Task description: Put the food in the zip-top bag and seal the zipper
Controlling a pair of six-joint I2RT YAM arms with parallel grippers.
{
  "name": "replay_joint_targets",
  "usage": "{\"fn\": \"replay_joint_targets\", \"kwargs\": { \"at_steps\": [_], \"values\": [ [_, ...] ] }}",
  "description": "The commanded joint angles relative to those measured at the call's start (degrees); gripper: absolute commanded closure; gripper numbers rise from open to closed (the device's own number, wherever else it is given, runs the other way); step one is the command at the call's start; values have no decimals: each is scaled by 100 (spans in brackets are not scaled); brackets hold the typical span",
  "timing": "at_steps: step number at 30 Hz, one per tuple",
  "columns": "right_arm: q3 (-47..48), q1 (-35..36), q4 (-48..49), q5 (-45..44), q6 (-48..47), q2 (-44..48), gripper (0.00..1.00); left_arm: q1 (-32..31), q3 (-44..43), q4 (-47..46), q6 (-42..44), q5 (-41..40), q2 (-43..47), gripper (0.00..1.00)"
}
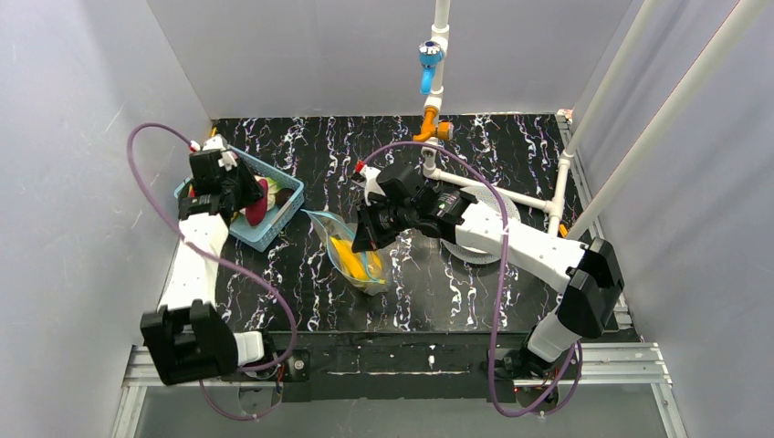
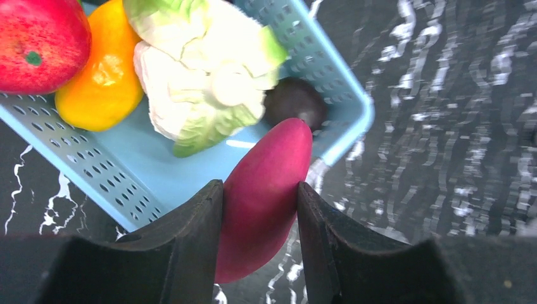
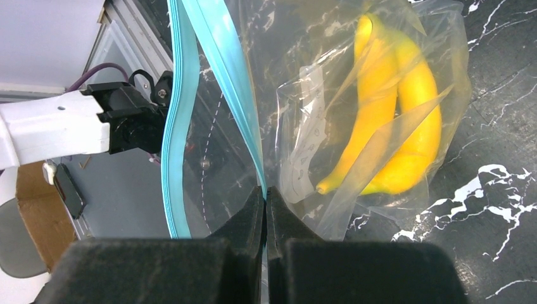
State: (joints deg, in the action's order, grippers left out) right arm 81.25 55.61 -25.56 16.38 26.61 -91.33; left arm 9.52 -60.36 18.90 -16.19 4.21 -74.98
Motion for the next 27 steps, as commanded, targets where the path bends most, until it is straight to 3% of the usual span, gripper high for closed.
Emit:
{"fn": "replay_joint_targets", "kwargs": {
  "at_steps": [1,6,13,21,24,27],
  "values": [
    [267,29,5,-134,-112,264,99,-21,-103,671,-766,869,1241,85],
    [165,35,211,-97,-16,316,99,-25,193,690,-1960,2184,2764,84],
    [-29,44,307,-715,328,432,99,-200,1229,-782,-5025,3484,3699,87],
    [283,103,436,-808,742,171,99,-1723,1383,-1097,-5939,2271,4103,90],
    [412,151,385,-669,834,78,99,-2025,1655,-1823,-6452,2279,4006,90],
    [162,151,572,-620,982,224,99,-2215,1996,-1827,-6516,1921,4209,92]
  ]
}}
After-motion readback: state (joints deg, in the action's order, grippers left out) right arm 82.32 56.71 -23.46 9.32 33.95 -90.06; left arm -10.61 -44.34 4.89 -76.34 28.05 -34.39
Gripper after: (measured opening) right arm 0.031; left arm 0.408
